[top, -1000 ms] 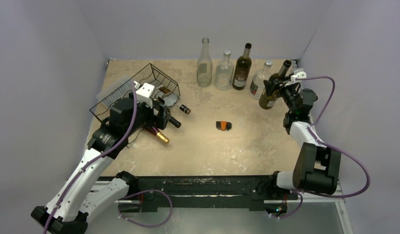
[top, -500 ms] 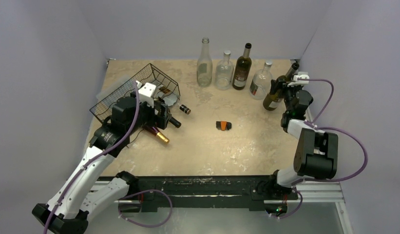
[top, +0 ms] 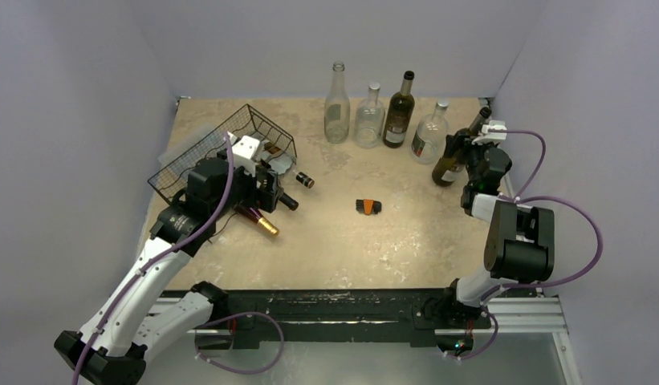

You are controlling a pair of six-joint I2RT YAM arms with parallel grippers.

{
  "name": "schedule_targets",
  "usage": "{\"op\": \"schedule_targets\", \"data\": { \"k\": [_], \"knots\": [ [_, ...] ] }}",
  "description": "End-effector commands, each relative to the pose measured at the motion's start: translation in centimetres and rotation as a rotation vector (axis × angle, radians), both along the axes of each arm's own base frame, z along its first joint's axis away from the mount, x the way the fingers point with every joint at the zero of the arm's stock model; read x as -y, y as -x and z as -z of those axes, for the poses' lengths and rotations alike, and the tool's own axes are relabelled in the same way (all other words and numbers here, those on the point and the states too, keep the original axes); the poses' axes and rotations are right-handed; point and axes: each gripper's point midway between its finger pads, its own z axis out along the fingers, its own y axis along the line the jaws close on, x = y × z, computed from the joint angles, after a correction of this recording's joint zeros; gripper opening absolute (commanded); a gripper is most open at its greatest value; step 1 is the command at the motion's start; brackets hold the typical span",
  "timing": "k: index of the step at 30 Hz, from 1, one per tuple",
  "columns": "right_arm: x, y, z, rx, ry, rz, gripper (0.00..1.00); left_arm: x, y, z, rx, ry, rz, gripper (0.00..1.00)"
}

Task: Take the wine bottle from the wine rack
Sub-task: Place the wine bottle at the center of the board.

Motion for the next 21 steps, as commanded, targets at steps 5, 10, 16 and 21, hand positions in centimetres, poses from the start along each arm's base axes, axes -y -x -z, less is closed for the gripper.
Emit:
{"op": "schedule_targets", "data": {
  "k": [5, 10, 16, 21],
  "knots": [
    [-0.2, -0.9, -6.8, 0.205, 0.059, -0.027, 0.77, -0.1, -0.7, -1.0, 0.054, 0.001, -0.004, 1.0],
    [-0.5, -0.6, -7.3, 0.211, 0.074, -0.045, 0.92, -0.1, -0.7, -1.2, 0.059, 0.003, -0.004, 1.0],
    [-0.9, 0.2, -7.9, 0.222, 0.083, -0.056, 0.99, -0.1, -0.6, -1.4, 0.065, 0.007, -0.005, 1.0],
    [-1.6, 1.4, -9.1, 0.236, 0.096, -0.088, 0.99, -0.2, -0.5, -1.5, 0.068, 0.007, -0.004, 1.0]
  ]
}}
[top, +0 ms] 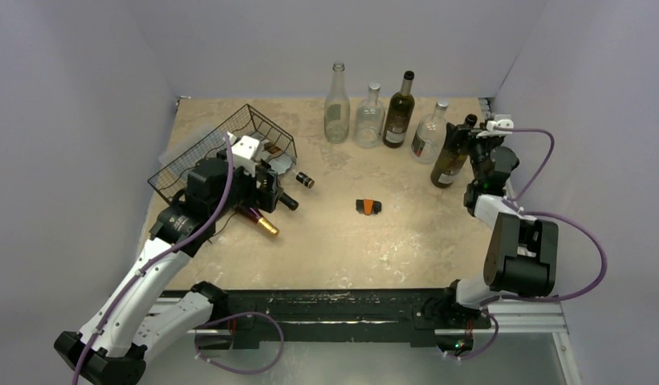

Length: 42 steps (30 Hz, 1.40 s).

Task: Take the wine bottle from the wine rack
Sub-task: Place the wine bottle at the center of the board, then pick up the wine bottle from the wine rack.

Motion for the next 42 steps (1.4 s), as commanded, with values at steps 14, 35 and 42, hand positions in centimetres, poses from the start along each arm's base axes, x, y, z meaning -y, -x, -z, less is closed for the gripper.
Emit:
{"op": "schedule_targets", "data": {
  "k": [14, 35, 42],
  "knots": [
    [-1.5, 5.1, -9.1, 0.141, 0.121, -0.051, 0.99, -0.3, -0.3, -1.8, 0.077, 0.015, -0.006, 1.0],
    [-9.3, 14.9, -12.8, -0.04, 0.299, -0.443, 0.99, -0.7, -0.3, -1.9, 0.083, 0.011, -0.03, 1.0],
    [-13.4, 18.3, -9.3, -0.073, 0.241, -0.702, 0.99, -0.7, -0.5, -1.5, 0.079, 0.013, -0.035, 1.0]
  ]
}}
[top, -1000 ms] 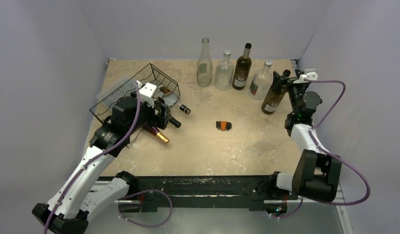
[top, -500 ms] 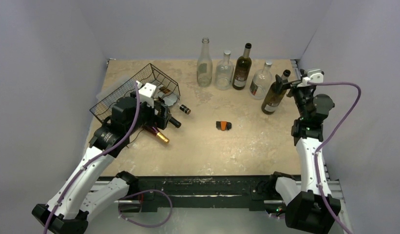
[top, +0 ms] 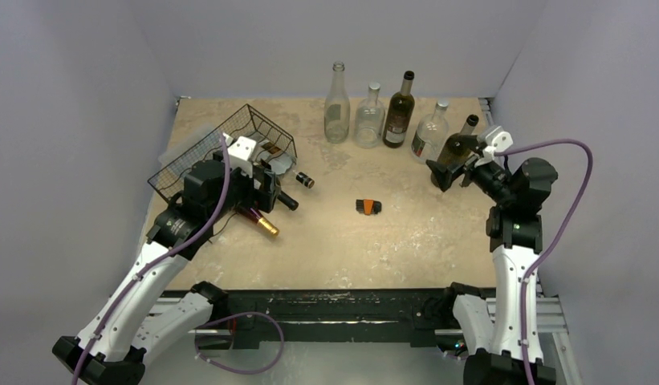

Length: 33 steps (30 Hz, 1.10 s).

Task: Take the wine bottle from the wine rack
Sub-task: Pick up the wine bottle from the wine rack.

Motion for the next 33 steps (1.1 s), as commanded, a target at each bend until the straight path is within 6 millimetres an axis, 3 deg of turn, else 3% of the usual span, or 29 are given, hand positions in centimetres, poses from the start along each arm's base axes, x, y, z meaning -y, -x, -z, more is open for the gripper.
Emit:
{"op": "schedule_targets", "data": {
  "k": [1, 6, 15, 21, 33],
  "knots": [
    [-3.1, 2.7, 3.3, -0.089, -0.034, -0.205, 0.99, 0.0, -0.7, -0.8, 0.047, 0.014, -0.012, 1.0],
    [-3.2, 3.0, 6.0, -0.118, -0.051, -0.209, 0.99, 0.2, -0.9, -0.4, 0.034, 0.011, -0.002, 1.0],
    [-2.2, 2.7, 5.4, -0.061, -0.051, -0.116, 0.99, 1.0, -0.9, 1.9, -0.012, -0.001, 0.037, 1.0],
    [-2.4, 3.2, 4.9, -0.033, -0.046, -0.117, 0.99, 1.8, 0.6, 2.9, -0.172, 0.076, 0.022, 1.0],
    [-2.8, 3.8, 4.5, -0.01, -0.048, -0.135, 0.99, 3.2, 4.2, -0.3, -0.233, 0.289, 0.059, 1.0]
  ]
}}
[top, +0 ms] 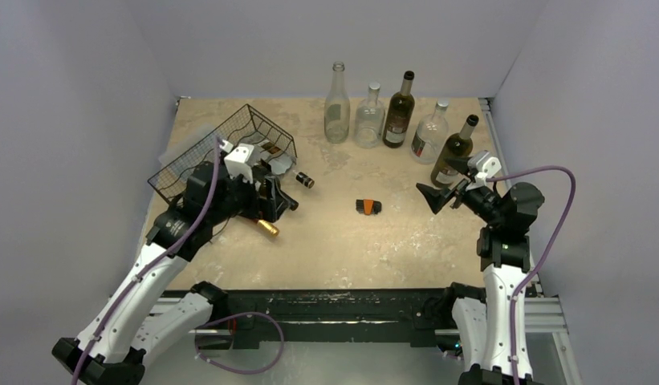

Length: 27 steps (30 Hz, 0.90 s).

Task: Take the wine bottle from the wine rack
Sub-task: Pick up the wine bottle from the wine rack.

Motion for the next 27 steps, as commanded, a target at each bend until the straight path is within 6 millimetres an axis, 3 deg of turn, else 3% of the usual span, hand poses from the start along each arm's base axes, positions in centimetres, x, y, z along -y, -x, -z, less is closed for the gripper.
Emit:
{"op": "schedule_targets", "data": {
  "k": [1, 15, 21, 27],
  "knots": [
    [0.0, 0.2, -0.6, 0.031, -0.003, 0.006, 0.99, 0.7, 1.2, -2.9, -0.006, 0.121, -0.003, 1.0],
    [-0.1, 0.3, -0.5, 0.039, -0.002, -0.005, 0.99, -0.1, 4.3, -1.7, -0.131, 0.319, -0.147, 1.0],
    [-0.2, 0.4, -0.4, 0.036, -0.003, -0.014, 0.99, -1.9, 4.1, 0.1, -0.142, 0.353, -0.294, 0.99],
    [-0.3, 0.5, -0.4, 0.037, -0.005, -0.019, 0.99, -4.3, 3.7, 4.3, -0.287, 0.266, -0.523, 0.94]
  ]
}}
